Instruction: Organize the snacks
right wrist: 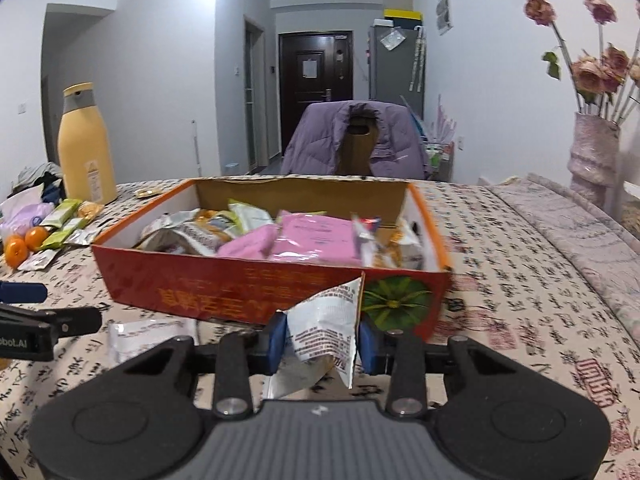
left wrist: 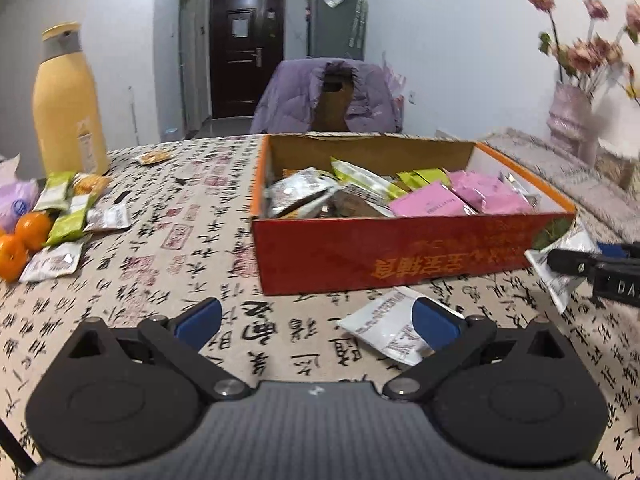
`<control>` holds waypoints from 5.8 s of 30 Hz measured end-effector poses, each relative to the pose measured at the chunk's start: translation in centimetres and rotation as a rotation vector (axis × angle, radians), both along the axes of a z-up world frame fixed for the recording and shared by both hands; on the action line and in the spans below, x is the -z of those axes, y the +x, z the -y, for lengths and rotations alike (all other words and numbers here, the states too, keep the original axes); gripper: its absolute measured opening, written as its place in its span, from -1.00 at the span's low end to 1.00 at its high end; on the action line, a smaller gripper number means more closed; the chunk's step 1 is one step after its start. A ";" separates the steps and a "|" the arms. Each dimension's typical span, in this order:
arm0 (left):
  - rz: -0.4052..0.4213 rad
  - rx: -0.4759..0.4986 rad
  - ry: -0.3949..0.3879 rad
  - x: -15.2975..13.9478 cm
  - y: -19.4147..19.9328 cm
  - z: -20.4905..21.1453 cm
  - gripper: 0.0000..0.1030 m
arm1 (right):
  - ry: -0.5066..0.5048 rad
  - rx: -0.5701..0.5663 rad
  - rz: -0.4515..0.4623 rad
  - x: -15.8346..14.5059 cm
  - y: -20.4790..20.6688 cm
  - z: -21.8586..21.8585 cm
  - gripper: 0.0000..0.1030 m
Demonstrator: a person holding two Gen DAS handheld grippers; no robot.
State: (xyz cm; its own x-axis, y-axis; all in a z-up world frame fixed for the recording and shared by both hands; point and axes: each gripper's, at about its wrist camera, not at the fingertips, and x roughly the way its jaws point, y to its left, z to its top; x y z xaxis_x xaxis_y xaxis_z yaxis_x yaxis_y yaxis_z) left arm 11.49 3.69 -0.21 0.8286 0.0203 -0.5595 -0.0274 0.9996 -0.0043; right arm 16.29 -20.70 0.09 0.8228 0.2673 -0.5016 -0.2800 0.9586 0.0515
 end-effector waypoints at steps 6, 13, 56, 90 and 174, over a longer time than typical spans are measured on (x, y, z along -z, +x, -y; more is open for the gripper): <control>-0.061 0.049 0.025 0.8 1.5 1.2 1.00 | 0.024 0.042 -0.002 0.6 0.3 2.1 -0.30; -0.128 0.086 0.036 1.9 3.5 2.7 1.00 | 0.061 0.035 -0.010 1.4 0.6 3.0 -0.30; -0.031 0.118 -0.047 -0.1 1.3 4.3 -0.20 | 0.065 -0.031 0.030 0.9 -0.6 2.1 -0.30; 0.178 -0.044 -0.060 -3.5 12.5 3.2 -0.19 | 0.073 -0.096 0.153 -3.1 10.5 -4.5 -0.30; 0.095 -0.045 -0.057 -1.2 -7.1 2.9 1.00 | 0.027 -0.031 -0.020 -0.8 -7.1 1.7 1.00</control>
State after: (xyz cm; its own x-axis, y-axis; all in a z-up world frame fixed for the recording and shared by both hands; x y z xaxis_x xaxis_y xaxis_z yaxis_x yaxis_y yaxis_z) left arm 4.37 0.78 1.03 0.8768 0.0291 -0.4800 -0.0693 0.9954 -0.0662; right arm 9.16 -22.44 0.89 0.8039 0.3061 -0.5099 -0.3085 0.9476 0.0825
